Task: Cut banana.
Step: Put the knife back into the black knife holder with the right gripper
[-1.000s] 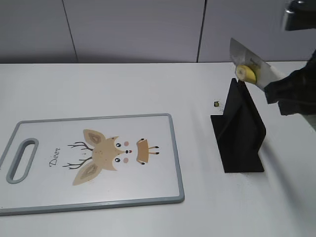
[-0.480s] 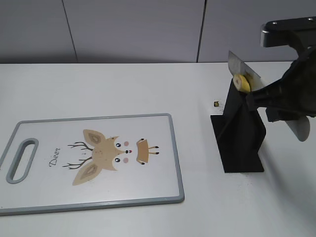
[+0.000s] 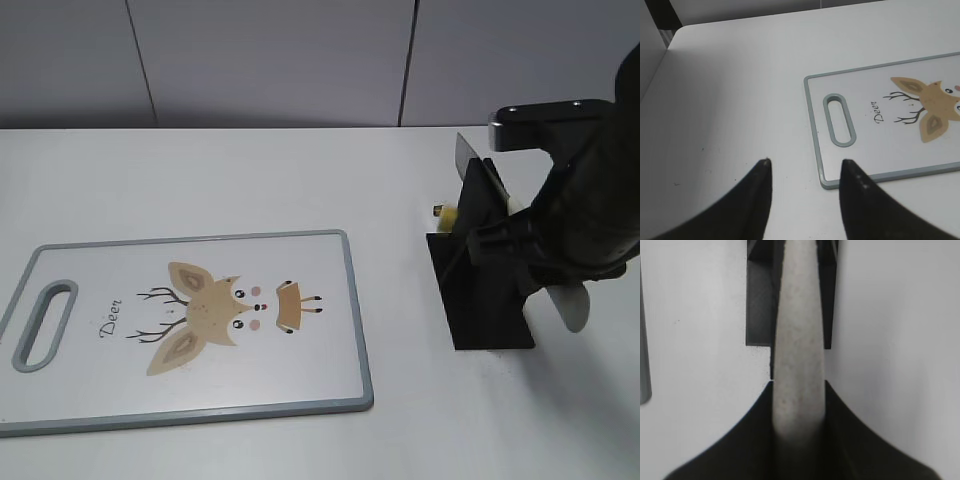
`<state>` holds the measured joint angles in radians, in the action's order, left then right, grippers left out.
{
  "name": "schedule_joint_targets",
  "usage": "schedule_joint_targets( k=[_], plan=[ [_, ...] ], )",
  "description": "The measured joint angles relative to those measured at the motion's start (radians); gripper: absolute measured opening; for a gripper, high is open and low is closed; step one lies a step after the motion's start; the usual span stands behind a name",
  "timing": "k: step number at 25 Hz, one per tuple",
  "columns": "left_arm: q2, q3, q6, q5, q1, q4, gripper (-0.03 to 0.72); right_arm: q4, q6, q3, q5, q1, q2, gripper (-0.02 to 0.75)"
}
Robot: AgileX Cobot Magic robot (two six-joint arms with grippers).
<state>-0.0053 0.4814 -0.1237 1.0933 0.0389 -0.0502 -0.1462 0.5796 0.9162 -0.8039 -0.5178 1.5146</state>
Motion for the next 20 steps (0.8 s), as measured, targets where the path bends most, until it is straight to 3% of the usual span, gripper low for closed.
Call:
schedule_joint_targets(
  k=[14,16,20],
  plan=[
    [0.0,0.0,0.0,0.0,0.001,0.0,0.415,0.061,0.0,0.0,-0.025,0.0,0.031,0.168],
    [0.0,0.0,0.0,0.0,0.001,0.0,0.414,0.077,0.0,0.0,-0.035,0.0,0.032,0.245],
    [0.0,0.0,0.0,0.0,0.001,0.0,0.405,0.087,-0.001,0.0,-0.039,0.0,0.032,0.512]
  ],
)
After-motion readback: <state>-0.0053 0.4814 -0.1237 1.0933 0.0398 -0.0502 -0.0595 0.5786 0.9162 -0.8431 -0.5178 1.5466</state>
